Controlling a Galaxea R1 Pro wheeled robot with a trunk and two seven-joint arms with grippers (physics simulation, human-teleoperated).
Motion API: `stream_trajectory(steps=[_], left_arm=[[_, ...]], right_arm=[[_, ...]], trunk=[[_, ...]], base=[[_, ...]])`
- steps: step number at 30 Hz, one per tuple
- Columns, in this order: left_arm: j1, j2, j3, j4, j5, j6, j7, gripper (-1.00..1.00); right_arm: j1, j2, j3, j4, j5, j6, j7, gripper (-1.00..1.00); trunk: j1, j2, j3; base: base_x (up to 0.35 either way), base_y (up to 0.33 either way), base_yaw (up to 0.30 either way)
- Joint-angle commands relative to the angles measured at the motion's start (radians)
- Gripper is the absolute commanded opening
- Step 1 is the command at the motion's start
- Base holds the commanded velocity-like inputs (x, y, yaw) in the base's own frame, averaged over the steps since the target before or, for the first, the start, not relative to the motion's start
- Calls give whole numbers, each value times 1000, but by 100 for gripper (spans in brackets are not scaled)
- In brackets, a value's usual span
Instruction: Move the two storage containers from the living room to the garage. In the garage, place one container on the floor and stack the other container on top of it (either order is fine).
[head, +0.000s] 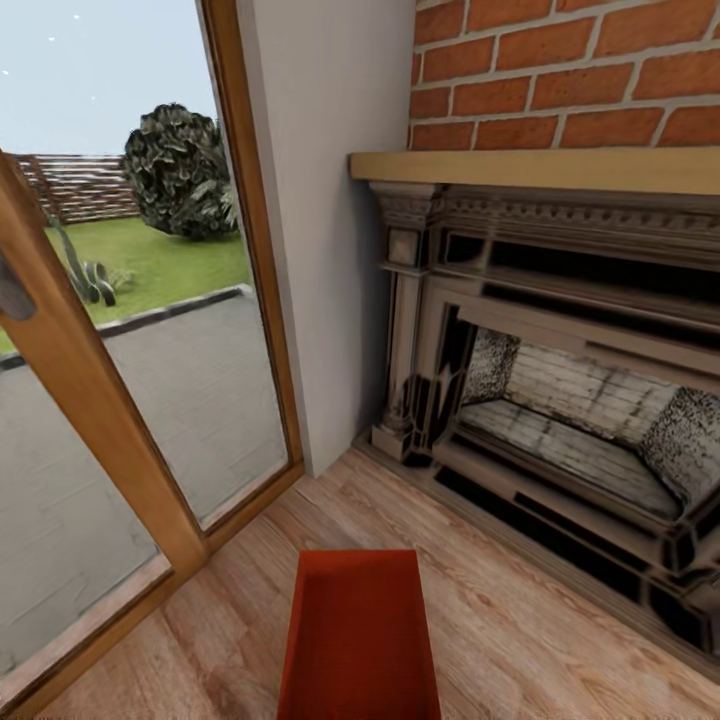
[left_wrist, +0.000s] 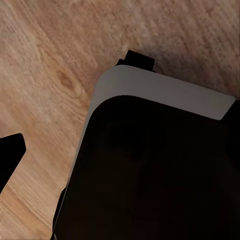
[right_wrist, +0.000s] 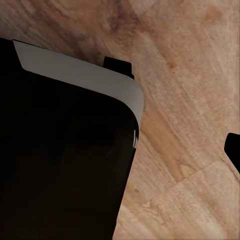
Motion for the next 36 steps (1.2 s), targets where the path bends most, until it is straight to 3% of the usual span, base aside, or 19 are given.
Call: stream_trajectory(steps=[1, 36], left_arm=[[0, 0, -6, 0, 7, -3, 3, 100], [0, 0, -6, 0, 7, -3, 3, 100]], right_arm=[[-1, 0, 5, 3, 0, -5, -3, 100], [-1, 1, 6, 3, -1, -4, -1, 100]], trunk=[[0, 0, -2], [0, 0, -58]], base=[[0, 0, 0], [0, 0, 0]])
